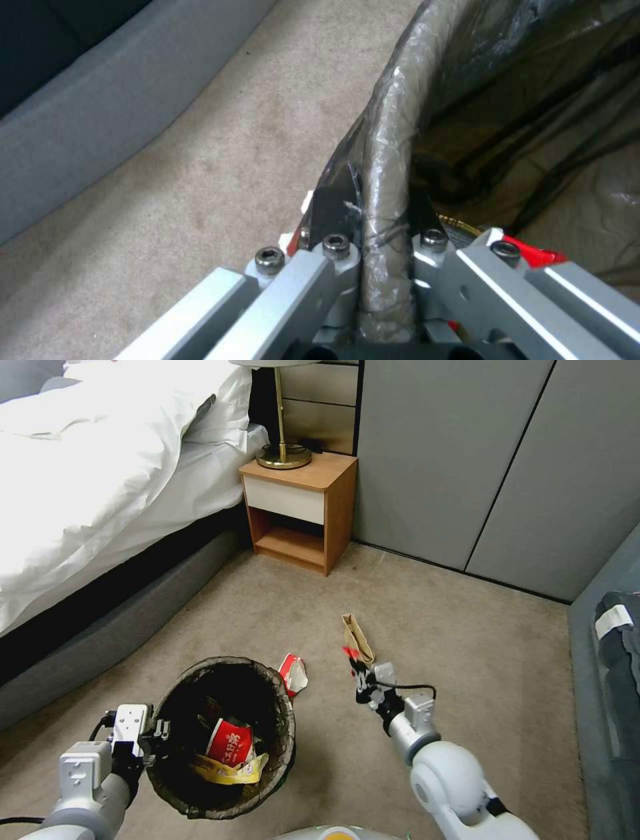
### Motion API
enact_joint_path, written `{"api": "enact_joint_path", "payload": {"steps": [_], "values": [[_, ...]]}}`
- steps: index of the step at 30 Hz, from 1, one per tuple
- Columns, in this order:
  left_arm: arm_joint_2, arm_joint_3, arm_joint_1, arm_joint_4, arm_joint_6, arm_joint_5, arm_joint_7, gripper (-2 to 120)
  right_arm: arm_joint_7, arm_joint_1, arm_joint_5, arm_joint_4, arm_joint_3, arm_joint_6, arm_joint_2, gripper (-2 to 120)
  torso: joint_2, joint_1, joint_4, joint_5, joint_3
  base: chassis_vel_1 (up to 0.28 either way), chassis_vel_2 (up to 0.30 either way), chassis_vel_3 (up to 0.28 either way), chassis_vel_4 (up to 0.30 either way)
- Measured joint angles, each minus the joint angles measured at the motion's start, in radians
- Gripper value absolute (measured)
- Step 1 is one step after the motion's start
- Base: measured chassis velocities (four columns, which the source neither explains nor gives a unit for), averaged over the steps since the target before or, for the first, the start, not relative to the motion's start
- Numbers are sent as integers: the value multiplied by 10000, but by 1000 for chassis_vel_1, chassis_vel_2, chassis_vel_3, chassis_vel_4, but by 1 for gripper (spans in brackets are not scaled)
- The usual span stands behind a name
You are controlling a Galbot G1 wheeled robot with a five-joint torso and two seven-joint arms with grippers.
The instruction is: Pick up the trash bin, then pick up the garbage from the floor and place it into the trash bin.
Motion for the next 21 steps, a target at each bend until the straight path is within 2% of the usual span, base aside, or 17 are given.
{"api": "enact_joint_path", "payload": {"steps": [4,5,9,14,17,21], "values": [[0,10,27,0,12,4,0,1,-236,-108,35,531,-207,-104,-42,0,0,0,-1,2,0,0,0,0,0],[0,13,64,0,27,16,-1,1,-843,-106,94,1018,-526,-205,-157,0,0,0,0,2,0,0,0,0,0],[-12,41,76,0,51,51,-3,1,-1629,328,366,1377,-1172,-367,-567,0,0,0,1,1,0,0,0,0,0],[-7,55,78,0,66,81,-6,1,-1750,787,794,1458,-1857,-472,-980,0,0,0,0,1,0,0,0,0,0],[-5,55,77,0,84,118,-9,1,-1698,1359,1065,1445,-2730,-568,-1380,0,0,-1,0,1,0,0,0,0,0],[-18,64,84,0,90,197,-9,1,-1574,1856,1207,1308,-3381,-649,-1528,0,0,0,0,1,0,0,0,0,0]]}}
